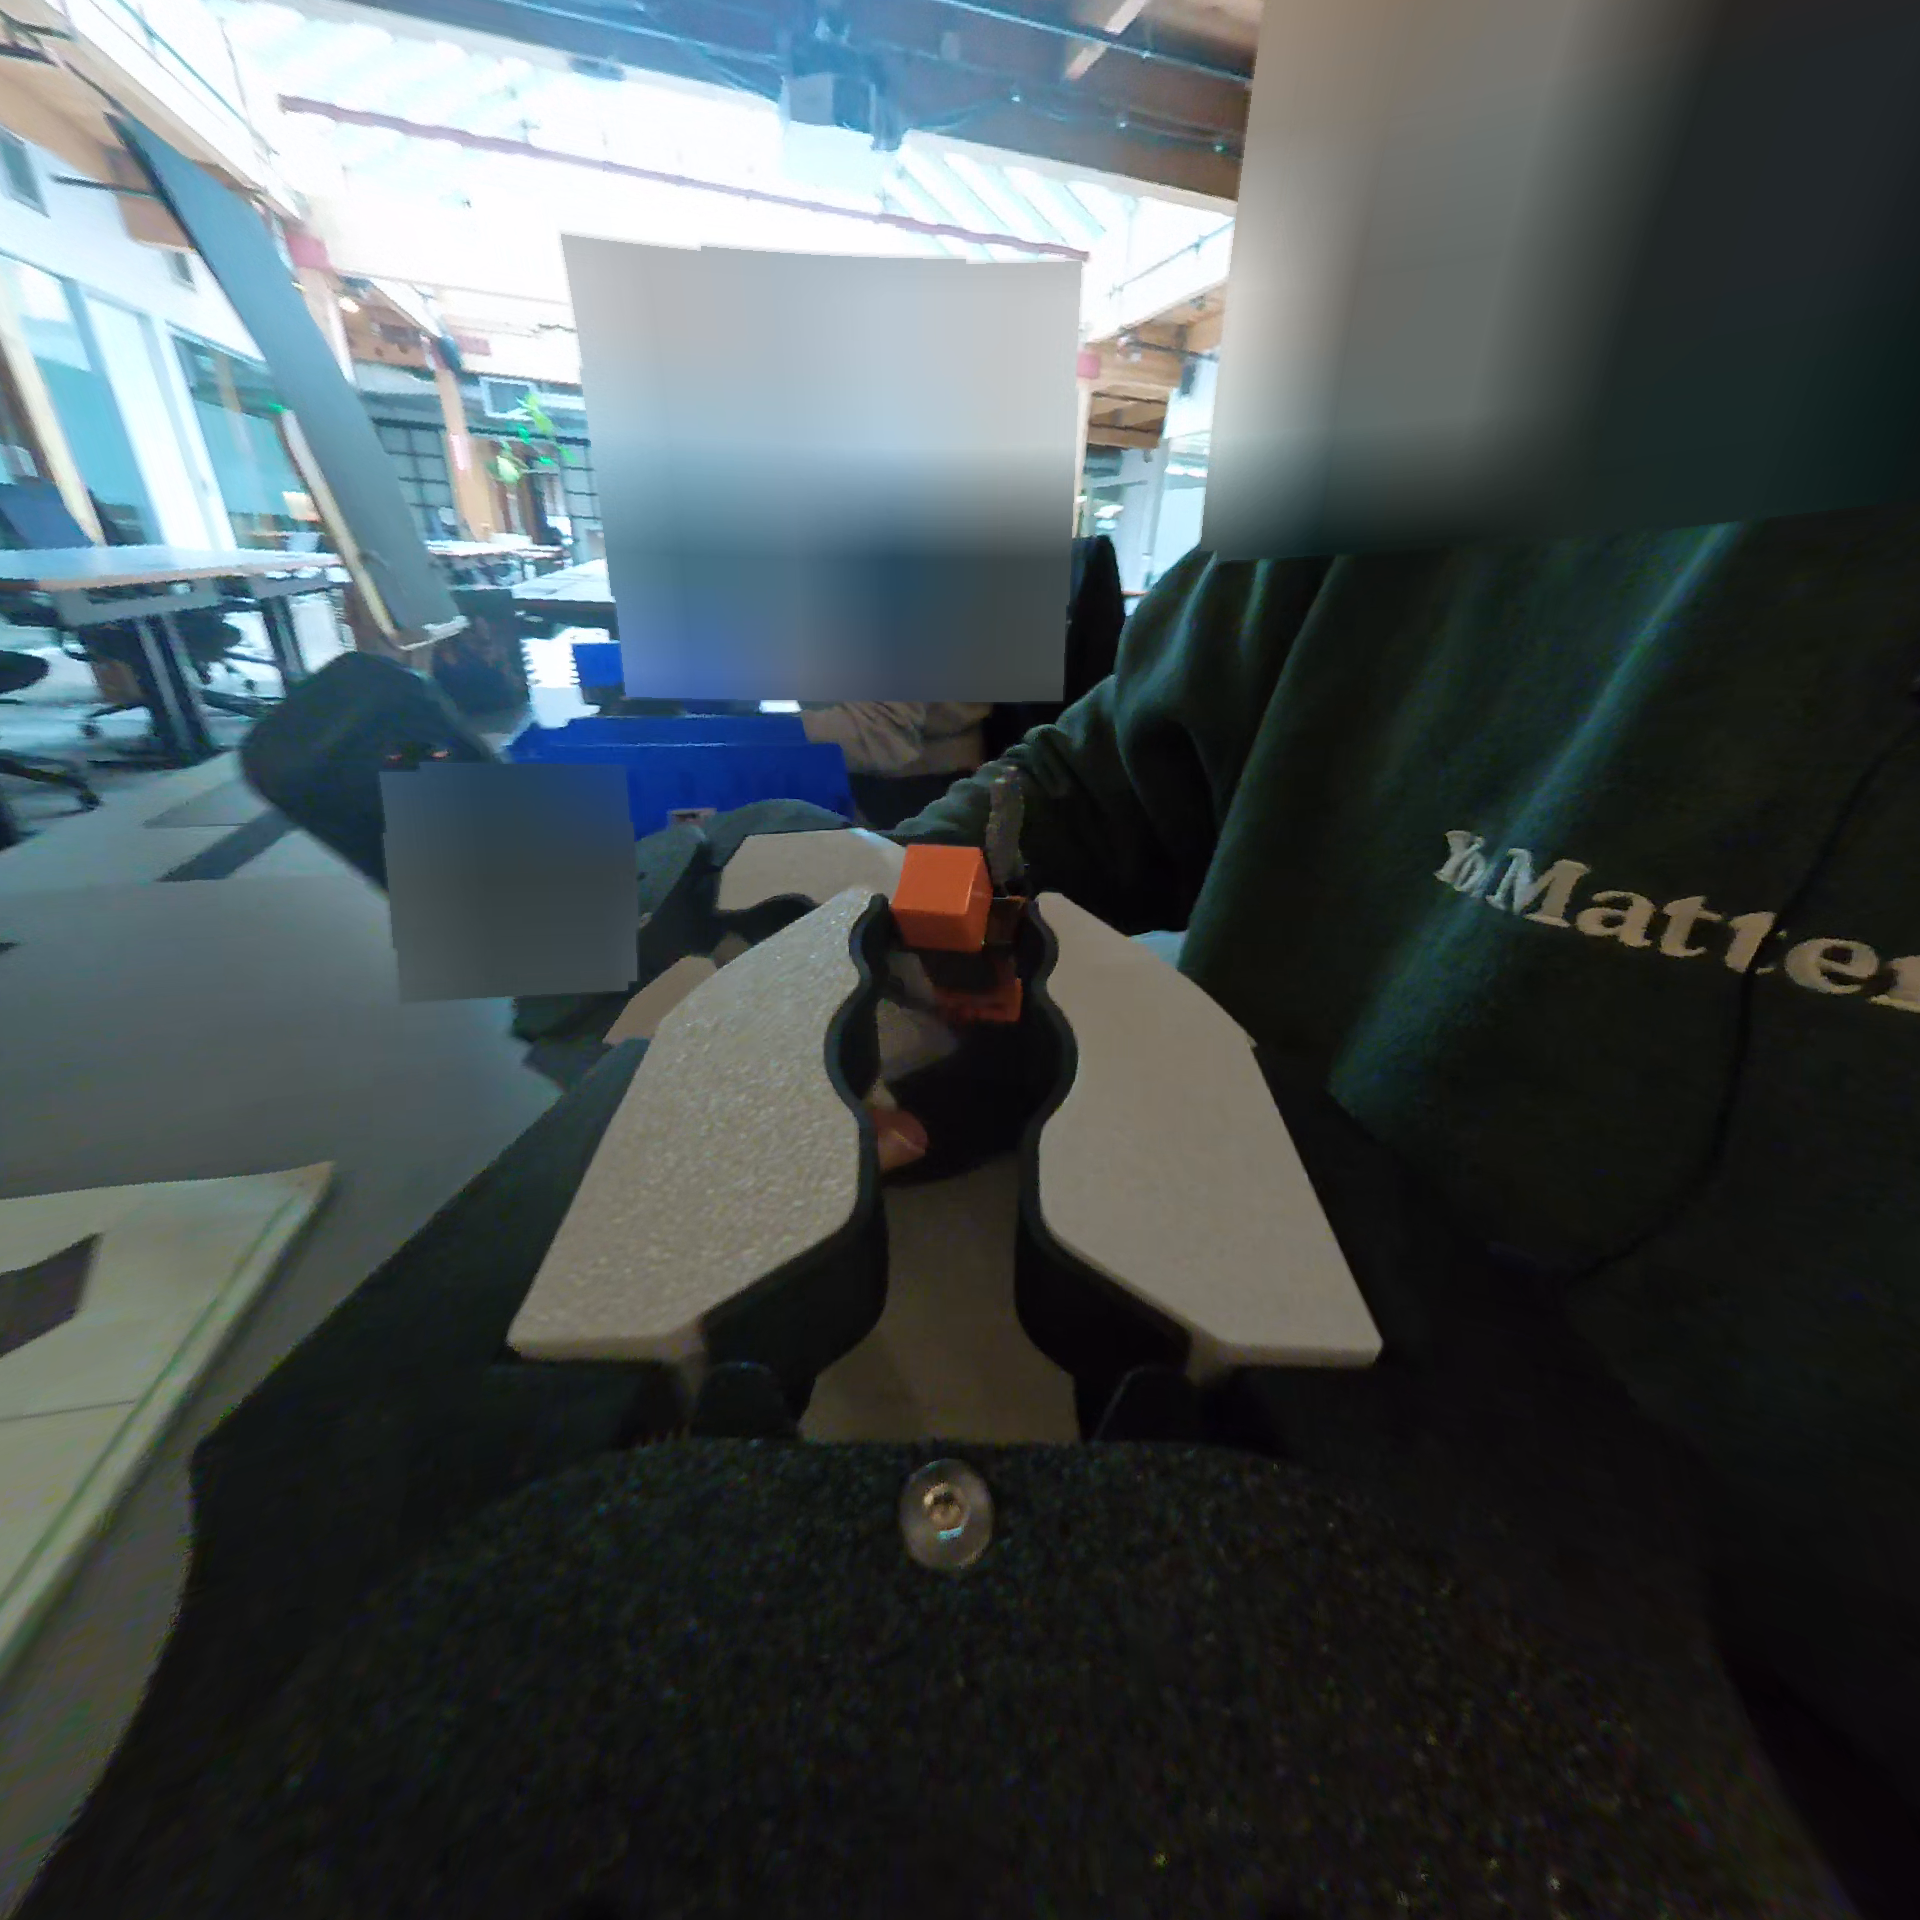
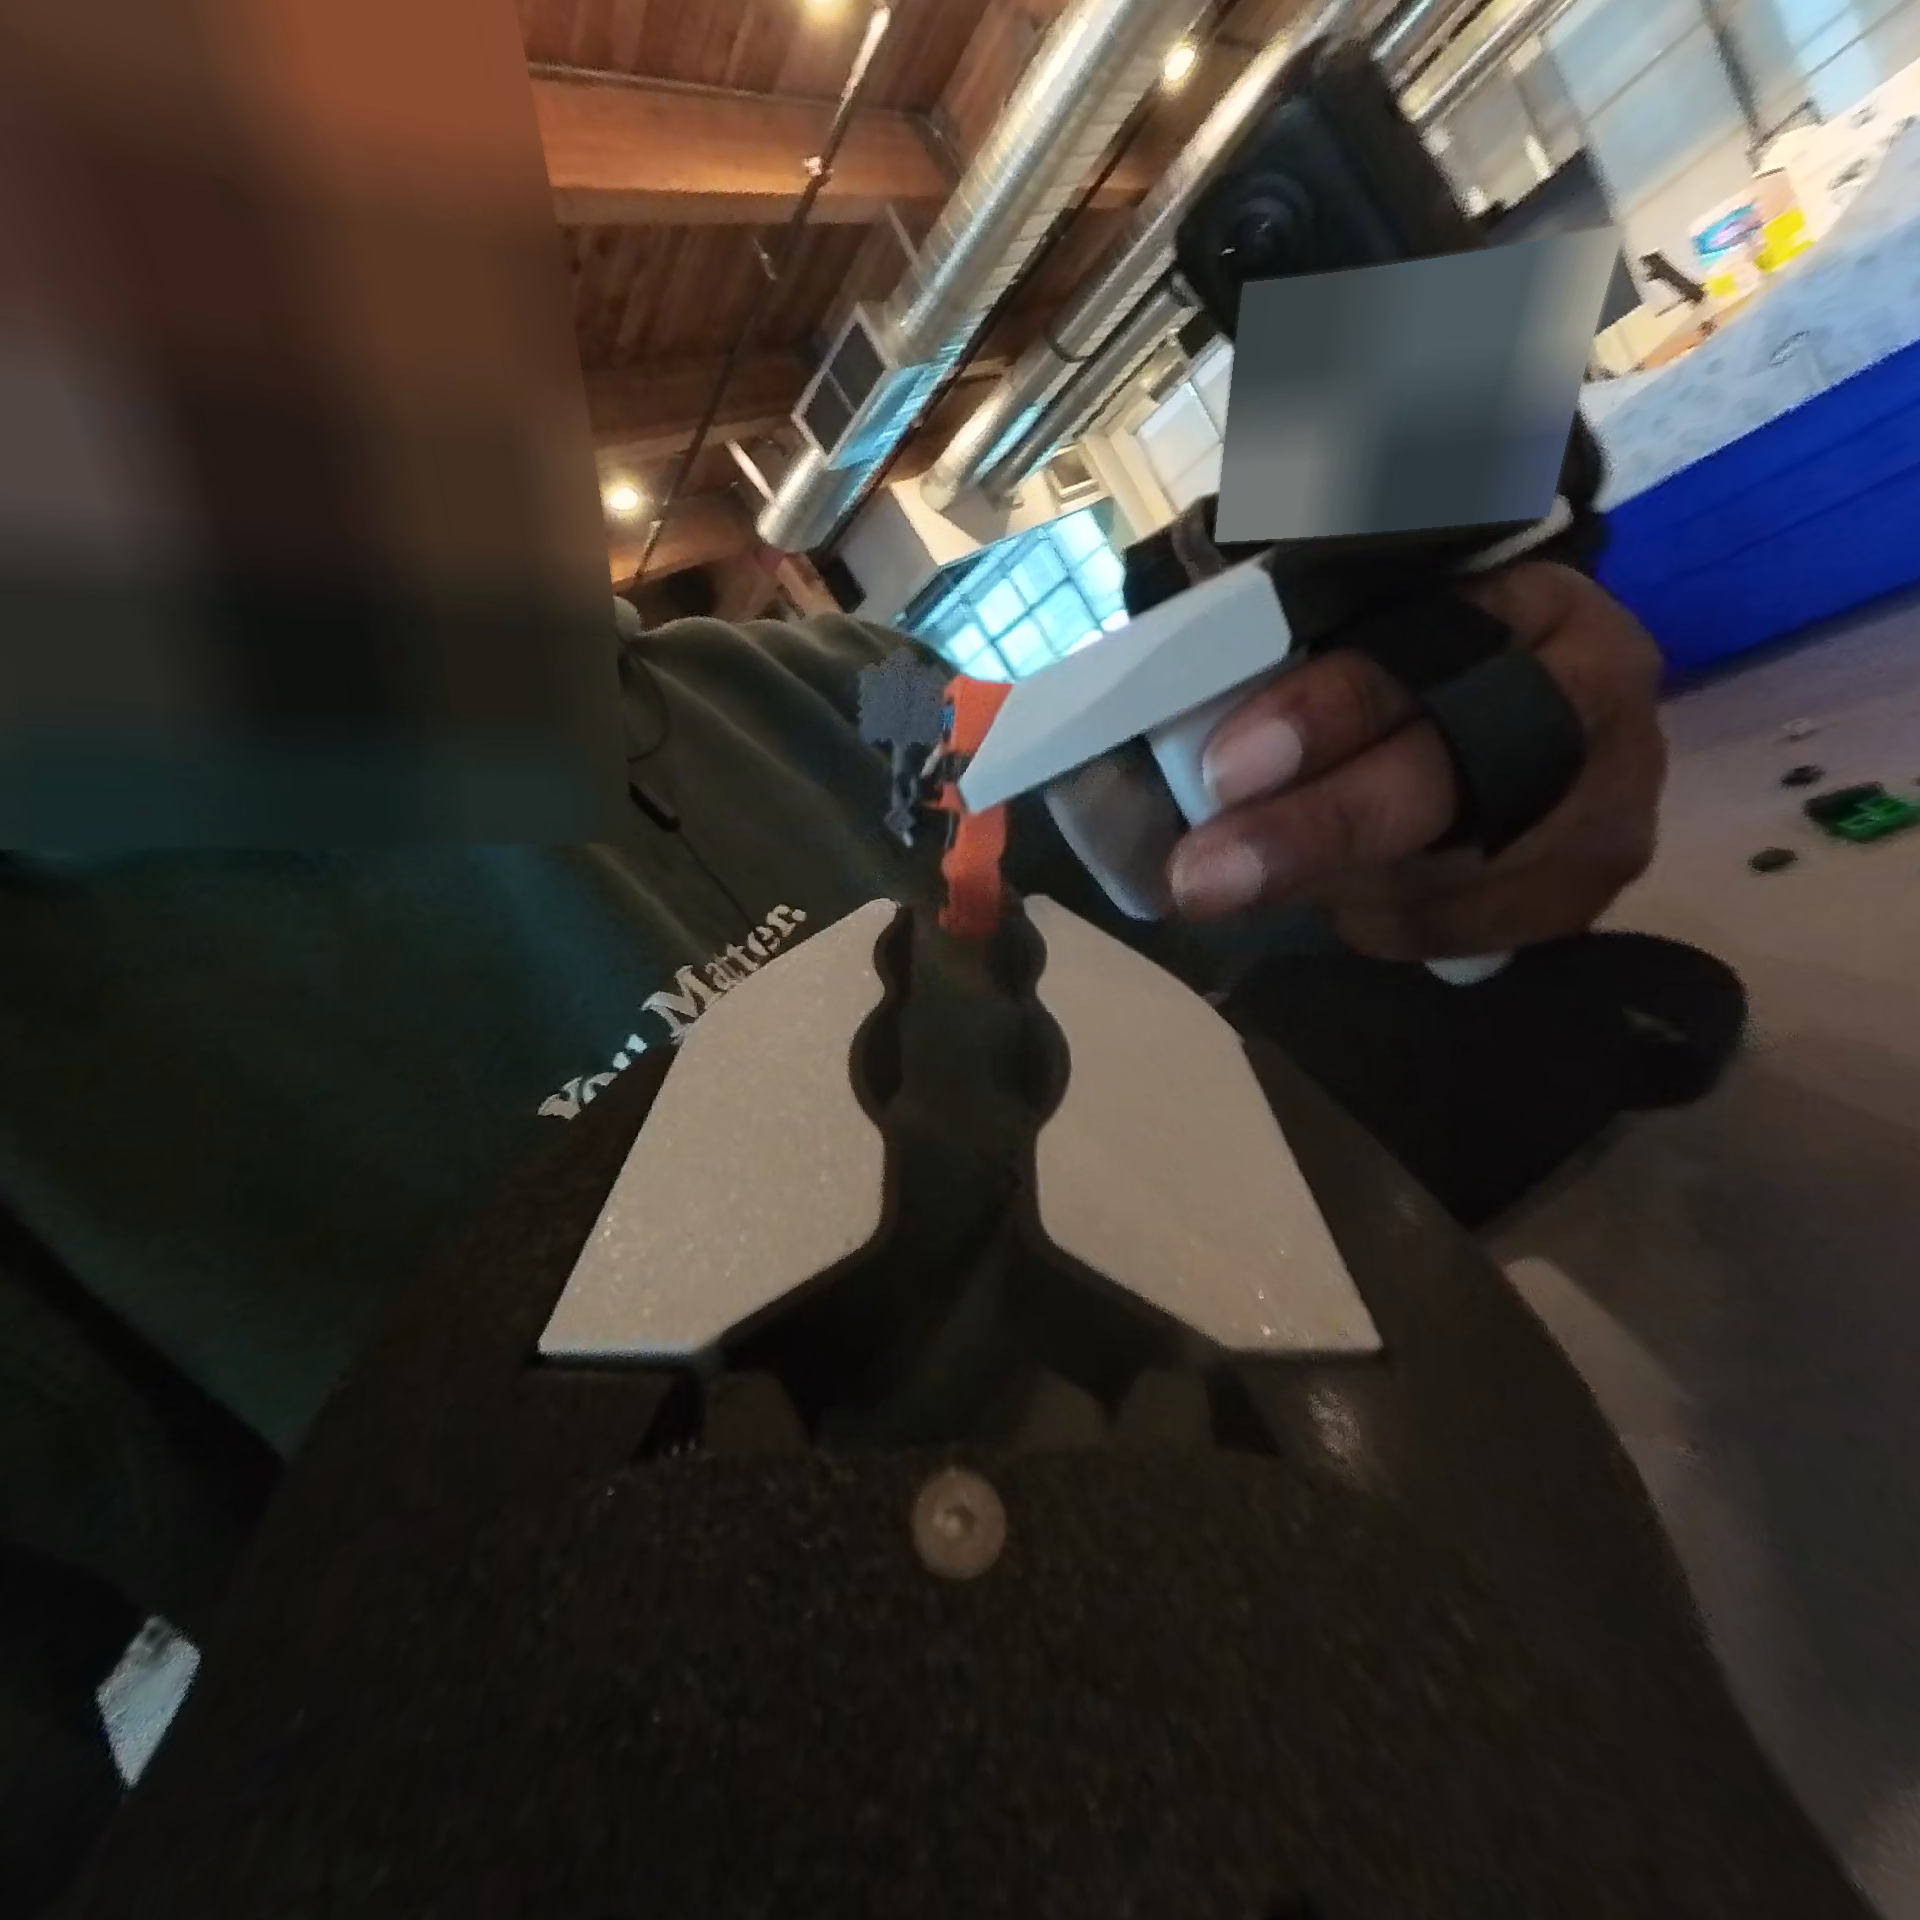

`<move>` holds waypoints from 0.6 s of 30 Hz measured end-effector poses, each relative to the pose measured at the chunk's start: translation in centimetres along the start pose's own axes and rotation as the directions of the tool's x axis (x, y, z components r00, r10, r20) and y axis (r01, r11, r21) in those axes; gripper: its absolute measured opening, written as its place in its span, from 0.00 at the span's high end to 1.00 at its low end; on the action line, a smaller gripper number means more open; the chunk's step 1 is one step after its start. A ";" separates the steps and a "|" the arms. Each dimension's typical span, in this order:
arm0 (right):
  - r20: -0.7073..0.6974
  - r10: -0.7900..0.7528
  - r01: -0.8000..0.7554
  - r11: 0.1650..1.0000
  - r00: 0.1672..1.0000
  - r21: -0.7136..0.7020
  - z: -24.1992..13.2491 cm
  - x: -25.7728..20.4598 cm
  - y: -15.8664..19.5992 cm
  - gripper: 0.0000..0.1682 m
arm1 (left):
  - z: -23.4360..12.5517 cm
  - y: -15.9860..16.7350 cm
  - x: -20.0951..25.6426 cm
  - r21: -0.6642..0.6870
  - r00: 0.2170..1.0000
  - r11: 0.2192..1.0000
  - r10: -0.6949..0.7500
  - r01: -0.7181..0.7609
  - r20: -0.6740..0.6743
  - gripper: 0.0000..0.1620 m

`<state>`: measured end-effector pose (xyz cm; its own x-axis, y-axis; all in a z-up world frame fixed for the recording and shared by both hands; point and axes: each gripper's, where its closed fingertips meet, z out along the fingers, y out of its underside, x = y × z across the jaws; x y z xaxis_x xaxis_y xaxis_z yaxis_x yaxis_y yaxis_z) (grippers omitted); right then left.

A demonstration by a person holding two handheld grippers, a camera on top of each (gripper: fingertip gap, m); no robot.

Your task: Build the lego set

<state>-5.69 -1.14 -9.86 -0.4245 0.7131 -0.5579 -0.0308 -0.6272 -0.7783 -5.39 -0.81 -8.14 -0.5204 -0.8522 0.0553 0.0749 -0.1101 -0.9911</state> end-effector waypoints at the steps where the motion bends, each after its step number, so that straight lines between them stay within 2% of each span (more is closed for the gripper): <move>1: -0.017 -0.006 0.006 1.000 1.000 -0.001 -0.1 0.1 0.0 0.89 | -0.2 0.0 -0.2 -0.005 1.000 1.000 0.010 -0.010 0.012 0.85; 11: -0.057 0.019 -0.018 0.999 0.998 0.027 0.2 1.1 -0.1 0.89 | -0.2 0.2 -0.6 -0.013 0.995 0.997 0.078 -0.077 0.063 0.85; 18: -0.025 -0.011 0.011 1.000 1.000 0.013 0.3 0.5 -0.3 0.95 | -0.1 0.0 -0.3 -0.010 0.993 0.995 0.100 -0.100 0.063 0.85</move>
<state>-6.14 -0.71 -9.85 -0.4016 0.7273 -0.5566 -0.0470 -0.6233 -0.7806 -5.35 -0.46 -8.16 -0.4559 -0.8893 -0.0368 0.1178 -0.0193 -0.9929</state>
